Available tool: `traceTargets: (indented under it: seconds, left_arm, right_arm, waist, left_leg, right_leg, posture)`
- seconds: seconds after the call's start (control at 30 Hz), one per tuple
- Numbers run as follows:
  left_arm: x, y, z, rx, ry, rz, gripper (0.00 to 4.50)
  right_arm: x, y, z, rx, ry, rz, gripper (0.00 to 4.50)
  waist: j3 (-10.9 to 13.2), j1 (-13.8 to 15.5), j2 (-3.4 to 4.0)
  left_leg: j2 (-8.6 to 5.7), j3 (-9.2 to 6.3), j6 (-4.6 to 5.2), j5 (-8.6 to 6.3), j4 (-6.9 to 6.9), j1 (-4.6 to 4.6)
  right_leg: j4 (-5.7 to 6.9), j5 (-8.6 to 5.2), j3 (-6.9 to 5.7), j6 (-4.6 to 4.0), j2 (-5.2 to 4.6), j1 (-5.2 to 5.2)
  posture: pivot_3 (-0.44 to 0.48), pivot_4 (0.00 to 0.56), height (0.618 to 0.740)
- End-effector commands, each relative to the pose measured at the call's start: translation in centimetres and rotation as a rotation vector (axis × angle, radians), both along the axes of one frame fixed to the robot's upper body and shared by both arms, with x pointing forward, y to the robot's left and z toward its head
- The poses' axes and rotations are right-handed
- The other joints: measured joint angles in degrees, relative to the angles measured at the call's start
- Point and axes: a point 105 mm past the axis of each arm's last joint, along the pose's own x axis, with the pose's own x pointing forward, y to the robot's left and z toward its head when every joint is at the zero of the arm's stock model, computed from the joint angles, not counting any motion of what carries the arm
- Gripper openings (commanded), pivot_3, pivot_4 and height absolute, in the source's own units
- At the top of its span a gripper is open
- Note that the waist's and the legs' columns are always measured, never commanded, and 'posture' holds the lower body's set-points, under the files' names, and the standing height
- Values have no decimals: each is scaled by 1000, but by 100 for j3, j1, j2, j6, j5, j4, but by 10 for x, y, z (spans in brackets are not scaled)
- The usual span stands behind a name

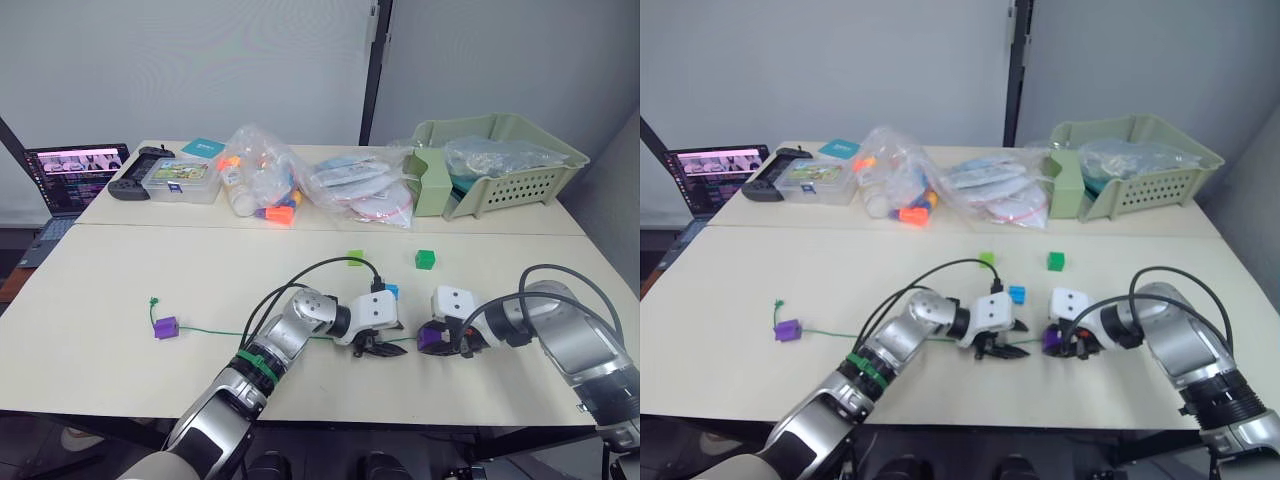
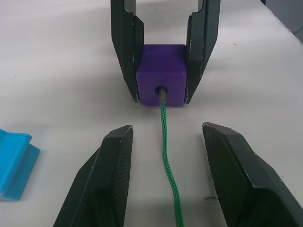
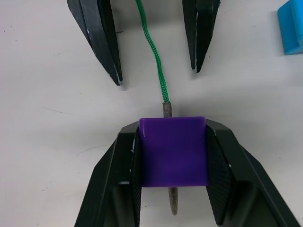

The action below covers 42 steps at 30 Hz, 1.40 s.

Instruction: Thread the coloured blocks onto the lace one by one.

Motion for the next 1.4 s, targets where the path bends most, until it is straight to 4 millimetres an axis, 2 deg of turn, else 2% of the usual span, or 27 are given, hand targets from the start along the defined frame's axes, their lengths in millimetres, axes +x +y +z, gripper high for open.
traceTargets:
  seconds: [0.03,0.23,0.4,0.8,1.07,1.17,1.4]
  left_arm:
    - [-1,-4,2,-9,5,13,1908]
    - [1,-2,0,7,19,28,26]
    - [0,-7,4,-16,14,21,0]
    - [-10,-36,14,-78,15,-39,0]
    - [-7,-36,20,-111,0,-24,0]
    - [-14,-33,24,-128,40,-68,814]
    - [-11,-17,23,-123,32,-29,3117]
  right_arm:
    - [0,4,2,4,-9,12,1196]
    - [0,5,2,6,-11,12,1196]
    - [-2,7,2,7,-9,17,1196]
    - [-6,12,2,12,0,26,1196]
    - [-6,13,3,12,4,26,1196]
    - [-6,15,3,12,6,29,1196]
    - [-6,16,2,10,5,30,1196]
  waist:
    - [0,1,0]
    - [0,0,0]
    - [0,2,0]
    - [0,6,0]
    - [0,13,0]
    - [0,12,0]
    - [0,3,0]
  left_leg:
    - [0,0,0,0,0,0]
    - [1,0,0,0,0,1]
    - [1,0,0,0,0,2]
    - [-2,0,0,0,0,0]
    - [-5,-1,0,0,1,-1]
    - [-5,-1,0,0,0,-1]
    - [-2,-1,0,0,0,0]
  right_leg:
    - [0,0,0,0,0,0]
    - [1,0,0,0,0,0]
    - [0,0,0,0,0,1]
    - [0,0,0,0,-2,1]
    - [0,0,0,1,-4,1]
    - [-1,0,0,0,-4,1]
    - [0,0,0,0,-2,1]
  posture:
    - [0,150,740]
    - [0,150,740]
    - [0,150,740]
    - [0,150,740]
    - [0,150,740]
    - [0,150,740]
    - [0,150,740]
